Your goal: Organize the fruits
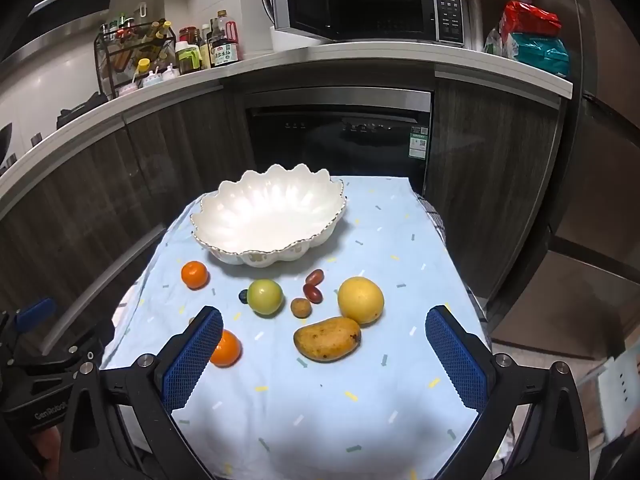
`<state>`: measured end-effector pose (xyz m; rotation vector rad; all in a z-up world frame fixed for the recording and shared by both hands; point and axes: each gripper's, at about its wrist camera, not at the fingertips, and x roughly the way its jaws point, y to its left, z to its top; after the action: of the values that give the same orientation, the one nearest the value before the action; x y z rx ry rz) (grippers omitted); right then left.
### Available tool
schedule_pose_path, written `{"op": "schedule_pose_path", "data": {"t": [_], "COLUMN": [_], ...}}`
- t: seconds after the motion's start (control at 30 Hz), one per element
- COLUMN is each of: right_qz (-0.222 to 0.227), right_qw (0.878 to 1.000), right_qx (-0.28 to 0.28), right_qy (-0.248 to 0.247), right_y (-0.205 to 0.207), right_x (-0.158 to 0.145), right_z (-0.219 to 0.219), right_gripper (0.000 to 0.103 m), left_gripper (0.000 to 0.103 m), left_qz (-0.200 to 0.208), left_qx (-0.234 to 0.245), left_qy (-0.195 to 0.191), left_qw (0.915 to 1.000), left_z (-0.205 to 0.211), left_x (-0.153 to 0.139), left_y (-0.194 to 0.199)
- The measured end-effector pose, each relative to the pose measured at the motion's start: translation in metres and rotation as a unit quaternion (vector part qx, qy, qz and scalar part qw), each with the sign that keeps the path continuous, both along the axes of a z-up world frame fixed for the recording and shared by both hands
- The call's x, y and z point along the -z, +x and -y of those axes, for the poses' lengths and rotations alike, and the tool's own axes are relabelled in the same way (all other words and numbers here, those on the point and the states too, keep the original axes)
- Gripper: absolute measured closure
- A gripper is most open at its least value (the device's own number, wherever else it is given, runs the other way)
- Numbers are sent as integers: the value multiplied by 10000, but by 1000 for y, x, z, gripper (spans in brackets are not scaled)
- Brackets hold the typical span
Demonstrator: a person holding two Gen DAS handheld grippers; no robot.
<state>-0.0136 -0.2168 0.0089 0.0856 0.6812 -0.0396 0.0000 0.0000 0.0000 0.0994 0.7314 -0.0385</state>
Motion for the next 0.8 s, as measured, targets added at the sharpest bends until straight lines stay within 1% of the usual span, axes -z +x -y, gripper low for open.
{"op": "schedule_pose_path", "data": {"t": [0.8], "right_qz": [-4], "right_qw": [10000], "right_qx": [11], "right_qy": [17], "right_y": [0], "right_x": [1], "right_z": [2], "right_gripper": [0], "left_gripper": [0], "left_qz": [-2], "left_qx": [0], "left_qy": [2], "left_qw": [10000], "left_z": [0], "left_x": [1], "left_y": [0]}}
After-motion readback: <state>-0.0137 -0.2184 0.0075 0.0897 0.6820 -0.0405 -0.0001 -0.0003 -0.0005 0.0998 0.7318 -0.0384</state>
